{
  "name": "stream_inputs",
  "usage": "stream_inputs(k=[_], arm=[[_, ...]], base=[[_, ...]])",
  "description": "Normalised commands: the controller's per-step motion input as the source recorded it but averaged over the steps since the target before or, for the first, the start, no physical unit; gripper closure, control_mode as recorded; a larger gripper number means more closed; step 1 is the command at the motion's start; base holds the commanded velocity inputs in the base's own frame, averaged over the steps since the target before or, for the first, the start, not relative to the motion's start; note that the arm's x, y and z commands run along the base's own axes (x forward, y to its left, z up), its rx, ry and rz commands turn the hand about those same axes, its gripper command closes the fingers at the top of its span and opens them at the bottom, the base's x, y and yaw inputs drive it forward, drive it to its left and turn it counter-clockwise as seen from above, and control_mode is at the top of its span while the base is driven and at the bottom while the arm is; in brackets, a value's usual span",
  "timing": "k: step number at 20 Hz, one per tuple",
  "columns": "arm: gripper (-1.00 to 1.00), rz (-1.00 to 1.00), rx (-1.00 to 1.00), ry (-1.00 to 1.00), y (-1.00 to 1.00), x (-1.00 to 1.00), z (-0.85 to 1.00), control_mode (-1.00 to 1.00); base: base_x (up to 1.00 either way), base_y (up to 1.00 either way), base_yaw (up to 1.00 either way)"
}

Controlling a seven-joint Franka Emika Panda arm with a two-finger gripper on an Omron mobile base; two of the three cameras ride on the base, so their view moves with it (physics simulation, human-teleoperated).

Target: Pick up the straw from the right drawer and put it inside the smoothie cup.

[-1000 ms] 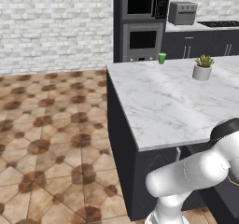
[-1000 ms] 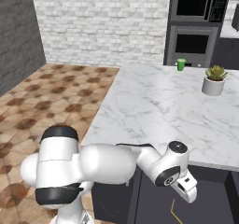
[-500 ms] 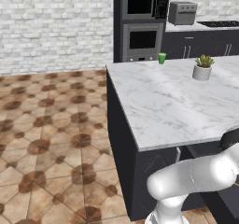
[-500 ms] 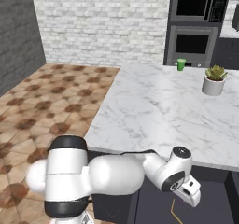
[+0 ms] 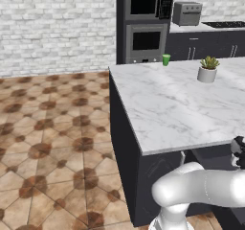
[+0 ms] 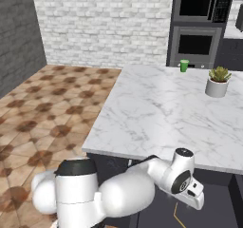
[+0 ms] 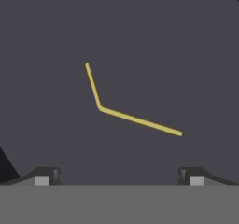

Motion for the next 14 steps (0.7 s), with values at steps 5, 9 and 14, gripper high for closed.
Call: stream_inputs(k=[5, 9, 14], arm=[[-1.0, 0.0, 0.0, 0.0, 0.0, -0.02, -0.39, -1.0], [-1.0, 0.03, 0.0, 0.0, 0.0, 0.0, -0.5, -1.0], [-1.0, 0.02, 0.0, 0.0, 0.0, 0.0, -0.26, -1.0]], base=[[0.0, 0.0, 0.0], [0.0, 0.0, 0.0], [0.0, 0.0, 0.0]])
